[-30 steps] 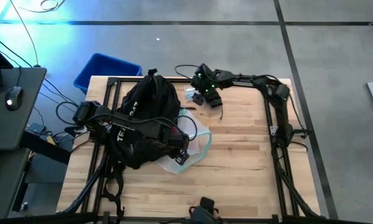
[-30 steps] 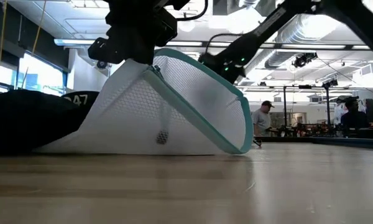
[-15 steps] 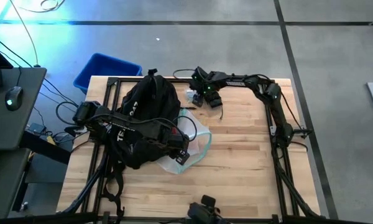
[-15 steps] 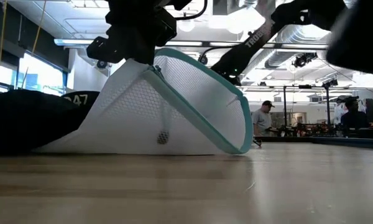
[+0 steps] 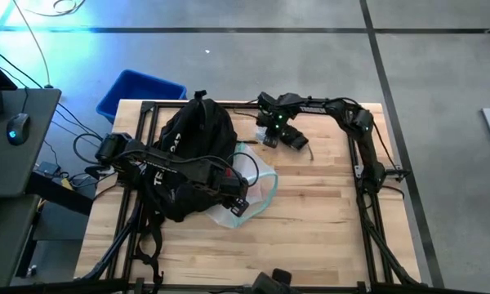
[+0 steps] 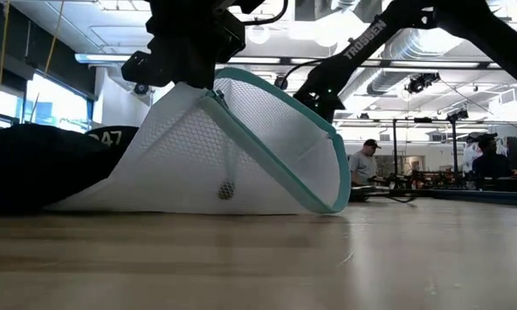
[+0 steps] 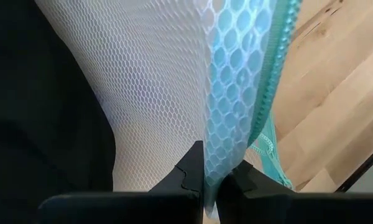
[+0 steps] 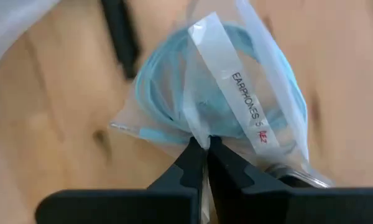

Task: Unpack backpack
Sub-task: Put the blue earphones into the zip bag

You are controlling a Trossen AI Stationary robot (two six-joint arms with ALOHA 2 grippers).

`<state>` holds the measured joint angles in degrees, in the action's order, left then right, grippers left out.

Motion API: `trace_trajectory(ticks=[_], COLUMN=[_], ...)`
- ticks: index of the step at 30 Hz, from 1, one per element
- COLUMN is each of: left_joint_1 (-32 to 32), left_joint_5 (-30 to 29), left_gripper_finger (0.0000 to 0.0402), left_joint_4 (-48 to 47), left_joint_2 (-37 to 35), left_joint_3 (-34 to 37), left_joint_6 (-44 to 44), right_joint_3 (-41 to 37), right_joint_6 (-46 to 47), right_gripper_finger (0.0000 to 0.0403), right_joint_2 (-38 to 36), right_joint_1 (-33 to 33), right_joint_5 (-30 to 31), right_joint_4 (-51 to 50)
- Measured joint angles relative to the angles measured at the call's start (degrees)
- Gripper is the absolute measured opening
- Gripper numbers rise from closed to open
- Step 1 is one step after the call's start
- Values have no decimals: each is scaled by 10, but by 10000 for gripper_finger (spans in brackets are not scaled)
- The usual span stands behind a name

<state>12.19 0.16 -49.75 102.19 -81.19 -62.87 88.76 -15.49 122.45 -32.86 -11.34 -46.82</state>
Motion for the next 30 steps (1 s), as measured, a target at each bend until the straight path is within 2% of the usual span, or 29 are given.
trace_trajectory(ticks=[7,9,11,14,20,25,30], left_joint_1=[-1,-2,-7,-15,-37,-45,-41], left_joint_5=[-16,-22,-23,-24,-26,-20,-9], left_gripper_finger=[0,0,0,0,0,0,0], left_joint_4=[2,4,5,11,36,36,39], left_joint_2=[0,0,0,0,0,0,-2], left_joint_3=[0,0,0,0,0,0,0], left_joint_6=[11,16,21,34,71,101,108], right_joint_3=[2,1,2,-11,-121,-207,-232], right_joint_6=[-14,-32,-58,-89,-85,52,206], right_gripper_finger=[0,0,0,0,0,0,0], right_joint_2=[-109,-141,-173,-206,-260,-261,-250], right_joint_1=[19,34,52,95,226,302,306], right_joint_5=[-29,-62,-128,-207,-269,-214,-69], right_joint_4=[-64,-95,-133,-178,-168,10,187])
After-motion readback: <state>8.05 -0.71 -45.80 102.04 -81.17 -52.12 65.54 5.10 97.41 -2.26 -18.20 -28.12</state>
